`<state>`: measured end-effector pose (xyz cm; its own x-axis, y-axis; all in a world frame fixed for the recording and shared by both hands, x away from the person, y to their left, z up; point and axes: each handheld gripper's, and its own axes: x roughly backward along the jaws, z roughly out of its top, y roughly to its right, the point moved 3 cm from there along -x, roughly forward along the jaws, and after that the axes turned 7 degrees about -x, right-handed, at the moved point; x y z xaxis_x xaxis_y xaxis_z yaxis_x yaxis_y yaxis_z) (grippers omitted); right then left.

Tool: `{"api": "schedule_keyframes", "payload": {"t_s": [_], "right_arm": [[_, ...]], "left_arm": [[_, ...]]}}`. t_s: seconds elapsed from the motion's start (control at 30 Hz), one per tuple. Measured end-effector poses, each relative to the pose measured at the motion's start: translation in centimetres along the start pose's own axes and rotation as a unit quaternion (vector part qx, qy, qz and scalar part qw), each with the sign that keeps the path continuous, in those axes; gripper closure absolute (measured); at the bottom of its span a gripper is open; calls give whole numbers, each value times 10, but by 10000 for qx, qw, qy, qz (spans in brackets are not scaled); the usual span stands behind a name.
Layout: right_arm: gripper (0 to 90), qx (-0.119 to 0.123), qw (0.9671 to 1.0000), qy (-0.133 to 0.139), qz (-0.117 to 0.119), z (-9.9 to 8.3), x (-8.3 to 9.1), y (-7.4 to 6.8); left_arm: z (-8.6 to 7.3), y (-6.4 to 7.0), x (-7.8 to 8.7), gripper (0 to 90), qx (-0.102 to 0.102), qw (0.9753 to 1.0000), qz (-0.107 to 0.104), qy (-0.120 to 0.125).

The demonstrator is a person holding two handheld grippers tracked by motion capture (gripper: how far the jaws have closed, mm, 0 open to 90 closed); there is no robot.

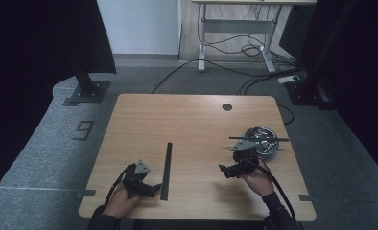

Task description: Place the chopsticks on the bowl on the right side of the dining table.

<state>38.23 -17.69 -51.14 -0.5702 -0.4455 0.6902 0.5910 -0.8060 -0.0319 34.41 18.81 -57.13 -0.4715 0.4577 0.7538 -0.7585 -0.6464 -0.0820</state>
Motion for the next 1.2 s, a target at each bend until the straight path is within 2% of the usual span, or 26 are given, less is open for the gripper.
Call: {"api": "schedule_keyframes", "payload": {"t_s": [0.33,0.6,0.87,0.97,1.2], "right_arm": [[0,-42,9999,-13,148,-8,-36,-6],[0,17,9997,-115,233,-19,-55,-7],[0,-96,9994,-145,307,-28,-66,-4],[0,-144,9993,-57,330,-29,-67,-3],[0,-151,9994,-56,321,-30,-67,-4]], "left_arm": [[0,0,0,0,-4,10000,-2,-3],[0,0,0,0,-3,10000,-2,-1],[0,0,0,0,-4,10000,-1,-1],[0,0,0,0,-4,10000,-1,-1],[0,0,0,0,-3,10000,-1,0]]}}
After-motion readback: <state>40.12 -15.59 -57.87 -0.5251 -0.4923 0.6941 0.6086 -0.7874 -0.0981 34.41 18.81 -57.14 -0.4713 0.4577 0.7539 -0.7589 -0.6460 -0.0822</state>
